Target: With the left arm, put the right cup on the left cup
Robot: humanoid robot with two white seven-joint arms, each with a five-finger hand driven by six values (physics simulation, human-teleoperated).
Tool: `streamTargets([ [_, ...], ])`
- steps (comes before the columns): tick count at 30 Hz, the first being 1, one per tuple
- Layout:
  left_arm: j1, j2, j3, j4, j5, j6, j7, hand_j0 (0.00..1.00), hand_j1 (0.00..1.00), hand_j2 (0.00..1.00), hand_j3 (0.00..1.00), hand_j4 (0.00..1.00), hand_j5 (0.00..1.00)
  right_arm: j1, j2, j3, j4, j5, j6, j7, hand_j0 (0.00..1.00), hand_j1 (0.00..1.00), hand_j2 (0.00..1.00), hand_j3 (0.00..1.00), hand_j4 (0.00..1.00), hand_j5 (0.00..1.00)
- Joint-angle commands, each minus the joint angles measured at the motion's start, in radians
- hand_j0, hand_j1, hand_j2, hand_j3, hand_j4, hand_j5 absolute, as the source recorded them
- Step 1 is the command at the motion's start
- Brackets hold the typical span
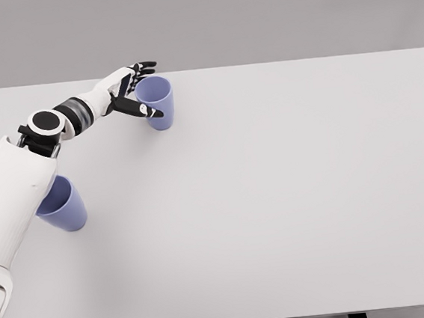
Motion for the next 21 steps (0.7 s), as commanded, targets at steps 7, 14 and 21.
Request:
streamTargets([
  [7, 0.000, -0.016, 0.001, -0.001, -0.006, -0.001, 0.000, 1.00, 1.00, 1.00, 1.00, 1.00, 1.00, 0.000, 0.000, 0.000, 0.000, 0.000, 0.000, 0.000, 1.00, 1.00, 1.00, 1.00, 1.00, 1.00],
  [14, 0.000, -0.016, 0.001, 0.001, -0.004, 0.001, 0.002, 0.97, 0.97, 0.97, 0.97, 0.97, 0.97, 0.000, 0.000, 0.000, 0.000, 0.000, -0.002, 0.000, 1.00, 1.00, 1.00, 1.00, 1.00, 1.00],
  [21, 0.000, -0.016, 0.001, 0.010, -0.004, 0.001, 0.002, 0.80, 0.80, 0.80, 0.80, 0.80, 0.80, 0.000, 0.000, 0.000, 0.000, 0.000, -0.002, 0.000, 1.00, 1.00, 1.00, 1.00, 1.00, 1.00],
])
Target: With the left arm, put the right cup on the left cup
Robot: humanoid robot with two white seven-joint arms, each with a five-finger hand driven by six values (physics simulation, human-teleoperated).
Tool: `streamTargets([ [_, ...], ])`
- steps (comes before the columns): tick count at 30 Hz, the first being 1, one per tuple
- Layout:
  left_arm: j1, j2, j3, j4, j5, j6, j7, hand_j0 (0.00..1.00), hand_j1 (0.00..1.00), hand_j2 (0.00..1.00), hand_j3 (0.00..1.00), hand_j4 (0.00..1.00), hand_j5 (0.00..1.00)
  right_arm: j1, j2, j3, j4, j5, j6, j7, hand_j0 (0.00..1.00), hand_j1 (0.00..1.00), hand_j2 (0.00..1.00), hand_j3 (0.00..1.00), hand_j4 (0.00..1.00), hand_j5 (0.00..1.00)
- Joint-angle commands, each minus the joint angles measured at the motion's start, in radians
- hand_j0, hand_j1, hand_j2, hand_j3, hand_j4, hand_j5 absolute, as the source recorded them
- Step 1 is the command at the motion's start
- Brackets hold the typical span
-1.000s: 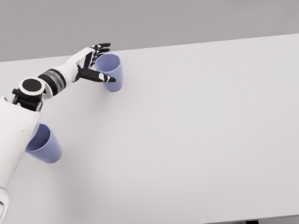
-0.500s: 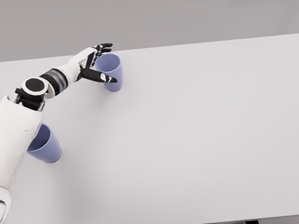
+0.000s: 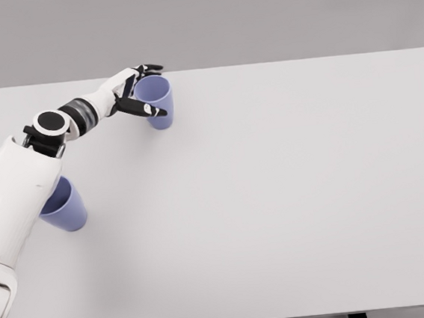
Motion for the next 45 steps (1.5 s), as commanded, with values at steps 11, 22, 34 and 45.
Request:
streamTargets([
  [11, -0.002, 0.005, 0.004, -0.010, 0.008, 0.001, -0.001, 0.70, 0.70, 0.70, 0.70, 0.70, 0.70, 0.000, 0.000, 0.000, 0.000, 0.000, 0.000, 0.000, 1.00, 1.00, 1.00, 1.00, 1.00, 1.00],
  [22, 0.003, 0.013, 0.010, -0.072, 0.017, 0.001, -0.004, 0.64, 0.64, 0.64, 0.64, 0.64, 0.64, 0.000, 0.000, 0.000, 0.000, 0.000, 0.000, 0.000, 1.00, 1.00, 1.00, 1.00, 1.00, 1.00],
  [34, 0.029, 0.135, 0.006, -0.276, 0.106, 0.001, -0.006, 0.62, 0.62, 0.62, 0.62, 0.62, 0.62, 0.000, 0.000, 0.000, 0.000, 0.000, 0.000, 0.000, 1.00, 1.00, 1.00, 1.00, 1.00, 1.00],
  [45, 0.087, 0.253, 0.007, -0.437, 0.186, 0.001, -0.004, 0.62, 0.62, 0.62, 0.62, 0.62, 0.62, 0.000, 0.000, 0.000, 0.000, 0.000, -0.001, 0.000, 1.00, 1.00, 1.00, 1.00, 1.00, 1.00],
])
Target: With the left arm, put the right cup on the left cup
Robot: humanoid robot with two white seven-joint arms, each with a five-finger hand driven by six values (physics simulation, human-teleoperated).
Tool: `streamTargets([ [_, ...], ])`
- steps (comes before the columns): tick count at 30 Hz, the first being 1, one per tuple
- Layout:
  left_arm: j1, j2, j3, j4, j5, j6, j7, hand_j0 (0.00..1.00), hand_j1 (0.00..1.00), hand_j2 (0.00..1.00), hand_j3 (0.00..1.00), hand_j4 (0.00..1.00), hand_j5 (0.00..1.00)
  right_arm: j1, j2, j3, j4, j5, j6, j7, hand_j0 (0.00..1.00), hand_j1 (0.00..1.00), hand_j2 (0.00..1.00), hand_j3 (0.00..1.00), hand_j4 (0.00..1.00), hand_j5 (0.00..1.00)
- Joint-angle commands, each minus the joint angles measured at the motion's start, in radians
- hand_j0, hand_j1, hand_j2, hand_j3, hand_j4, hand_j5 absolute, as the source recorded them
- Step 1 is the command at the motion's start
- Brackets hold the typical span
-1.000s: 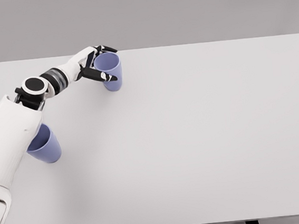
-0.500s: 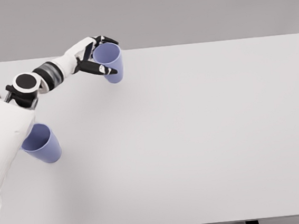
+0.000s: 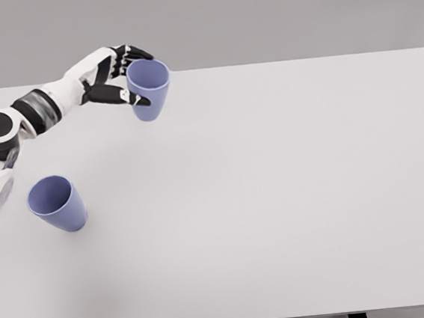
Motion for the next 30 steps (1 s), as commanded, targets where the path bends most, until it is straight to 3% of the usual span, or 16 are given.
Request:
streamTargets([
  [1, 0.000, 0.024, 0.001, -0.029, 0.021, 0.000, 0.000, 0.62, 0.62, 0.62, 0.62, 0.62, 0.62, 0.000, 0.000, 0.000, 0.000, 0.000, 0.000, 0.000, 1.00, 1.00, 1.00, 1.00, 1.00, 1.00],
  [20, 0.078, 0.234, 0.019, -0.222, 0.181, -0.002, 0.002, 0.62, 0.62, 0.62, 0.62, 0.62, 0.62, 0.000, 0.000, 0.000, 0.000, 0.000, 0.000, 0.000, 1.00, 1.00, 1.00, 1.00, 1.00, 1.00],
  [25, 0.150, 0.258, 0.102, -0.272, 0.214, -0.003, 0.002, 0.62, 0.62, 0.62, 0.62, 0.62, 0.62, 0.000, 0.000, 0.000, 0.000, 0.000, 0.000, 0.000, 1.00, 1.00, 1.00, 1.00, 1.00, 1.00],
  [30, 0.187, 0.285, 0.139, -0.305, 0.240, -0.005, 0.002, 0.62, 0.62, 0.62, 0.62, 0.62, 0.62, 0.000, 0.000, 0.000, 0.000, 0.000, 0.000, 0.000, 1.00, 1.00, 1.00, 1.00, 1.00, 1.00],
])
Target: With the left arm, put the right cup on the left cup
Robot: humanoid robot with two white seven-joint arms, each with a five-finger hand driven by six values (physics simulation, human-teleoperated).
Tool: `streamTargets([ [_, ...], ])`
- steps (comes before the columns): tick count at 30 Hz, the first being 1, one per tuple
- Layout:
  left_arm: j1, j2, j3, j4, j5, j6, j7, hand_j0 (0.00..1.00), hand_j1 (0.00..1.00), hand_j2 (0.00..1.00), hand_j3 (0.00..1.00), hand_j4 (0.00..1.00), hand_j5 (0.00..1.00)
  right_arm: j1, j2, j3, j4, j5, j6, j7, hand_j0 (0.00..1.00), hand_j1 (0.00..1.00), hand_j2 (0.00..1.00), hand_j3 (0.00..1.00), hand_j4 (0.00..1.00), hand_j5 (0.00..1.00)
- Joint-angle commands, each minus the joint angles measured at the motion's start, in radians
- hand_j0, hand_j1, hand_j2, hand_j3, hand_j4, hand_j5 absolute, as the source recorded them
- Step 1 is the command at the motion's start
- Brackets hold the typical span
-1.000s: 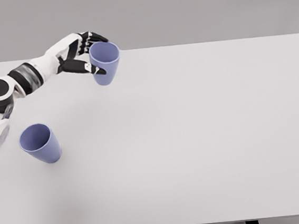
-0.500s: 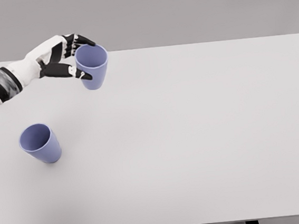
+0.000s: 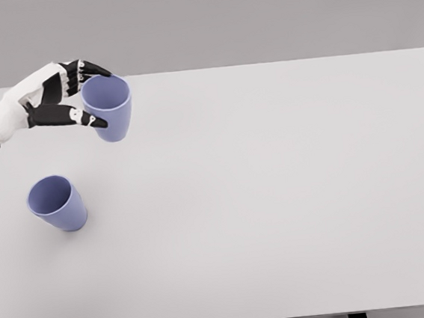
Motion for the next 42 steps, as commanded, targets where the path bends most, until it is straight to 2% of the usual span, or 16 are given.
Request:
streamTargets([
  [1, 0.003, 0.009, 0.040, -0.026, 0.016, -0.001, -0.001, 0.62, 0.62, 0.62, 0.62, 0.62, 0.62, 0.000, 0.000, 0.000, 0.000, 0.000, -0.002, 0.000, 1.00, 1.00, 1.00, 1.00, 1.00, 1.00],
  [9, 0.055, 0.049, 0.098, -0.061, 0.046, -0.001, -0.001, 0.62, 0.62, 0.62, 0.62, 0.62, 0.62, 0.000, 0.000, 0.000, 0.000, 0.000, 0.000, 0.000, 1.00, 1.00, 1.00, 1.00, 1.00, 1.00],
  [16, 0.144, 0.063, 0.204, -0.104, 0.072, -0.001, -0.001, 0.62, 0.62, 0.62, 0.62, 0.62, 0.62, 0.000, 0.000, 0.000, 0.000, 0.000, -0.002, 0.000, 1.00, 1.00, 1.00, 1.00, 1.00, 1.00],
  [24, 0.180, 0.072, 0.242, -0.119, 0.088, -0.001, -0.003, 0.62, 0.62, 0.62, 0.62, 0.62, 0.62, 0.000, 0.000, 0.000, 0.000, 0.000, 0.000, 0.000, 1.00, 1.00, 1.00, 1.00, 1.00, 1.00],
  [35, 0.276, 0.083, 0.339, -0.150, 0.108, -0.003, -0.006, 0.62, 0.62, 0.62, 0.62, 0.62, 0.62, 0.000, 0.000, 0.000, 0.000, 0.000, 0.000, 0.000, 1.00, 1.00, 1.00, 1.00, 1.00, 1.00],
  [42, 0.296, 0.084, 0.349, -0.153, 0.109, -0.006, -0.006, 0.62, 0.62, 0.62, 0.62, 0.62, 0.62, 0.000, 0.000, 0.000, 0.000, 0.000, 0.000, 0.000, 1.00, 1.00, 1.00, 1.00, 1.00, 1.00],
])
